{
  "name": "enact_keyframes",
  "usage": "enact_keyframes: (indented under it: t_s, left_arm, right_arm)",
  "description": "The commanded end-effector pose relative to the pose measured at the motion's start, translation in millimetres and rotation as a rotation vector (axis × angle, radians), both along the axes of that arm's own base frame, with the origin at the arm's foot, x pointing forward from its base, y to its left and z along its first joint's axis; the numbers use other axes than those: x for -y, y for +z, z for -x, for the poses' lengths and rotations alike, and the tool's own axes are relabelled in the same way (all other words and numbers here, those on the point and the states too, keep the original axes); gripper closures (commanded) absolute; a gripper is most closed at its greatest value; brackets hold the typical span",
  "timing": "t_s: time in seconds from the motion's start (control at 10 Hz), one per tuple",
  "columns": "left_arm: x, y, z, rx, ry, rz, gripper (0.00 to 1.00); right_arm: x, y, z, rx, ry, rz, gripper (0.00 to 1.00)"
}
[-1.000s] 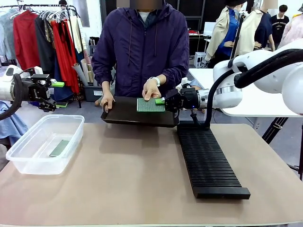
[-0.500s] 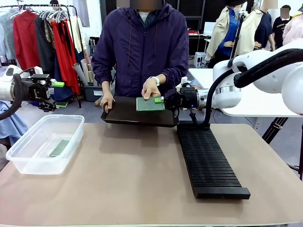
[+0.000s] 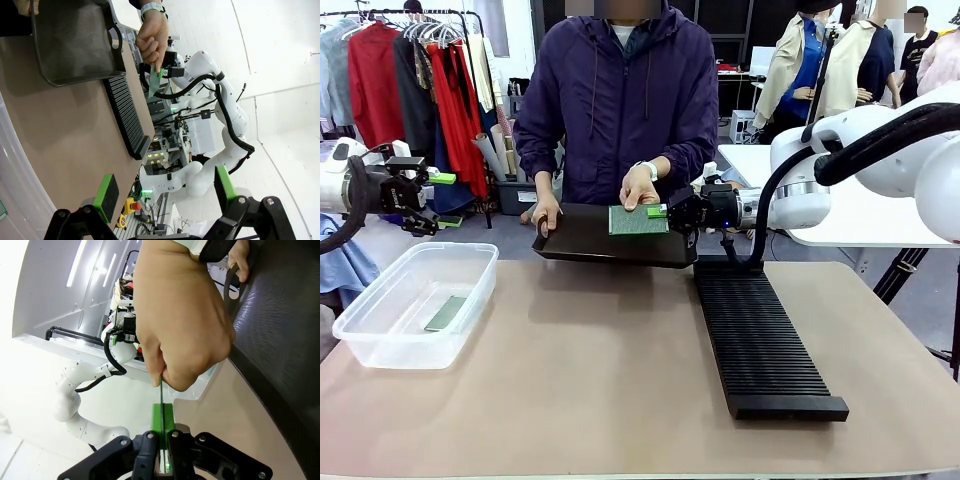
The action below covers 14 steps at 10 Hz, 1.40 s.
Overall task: Sort PCBs into racks and boxes based on the side picked up.
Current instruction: Pick up the Blank PCB handed by the Human, then if the short side of the Blank PCB is picked up, insert it into the PCB Rack ; if the long side is picked up, place it in the Organizing box.
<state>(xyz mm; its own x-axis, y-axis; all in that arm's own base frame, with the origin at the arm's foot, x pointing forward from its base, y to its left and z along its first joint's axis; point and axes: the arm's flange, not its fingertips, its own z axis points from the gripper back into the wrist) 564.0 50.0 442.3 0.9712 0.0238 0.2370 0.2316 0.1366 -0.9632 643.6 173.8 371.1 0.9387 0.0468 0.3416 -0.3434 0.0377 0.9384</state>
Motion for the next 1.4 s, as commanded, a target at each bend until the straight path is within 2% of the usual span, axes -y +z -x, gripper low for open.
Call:
enact_keyframes:
  t_s: [0.0, 1.3]
  left_arm:
    - [-1.2, 1.7, -0.3, 0.004, 0.003, -0.002, 0.0]
    - [-1.2, 1.7, -0.3, 0.004, 0.003, -0.002, 0.0]
  right_arm:
    - [-1.7, -0.1, 0.5, 0.0, 0.002, 0.0, 1.0]
    - [-1.7, -0.1, 0.5, 0.0, 0.002, 0.0, 1.0]
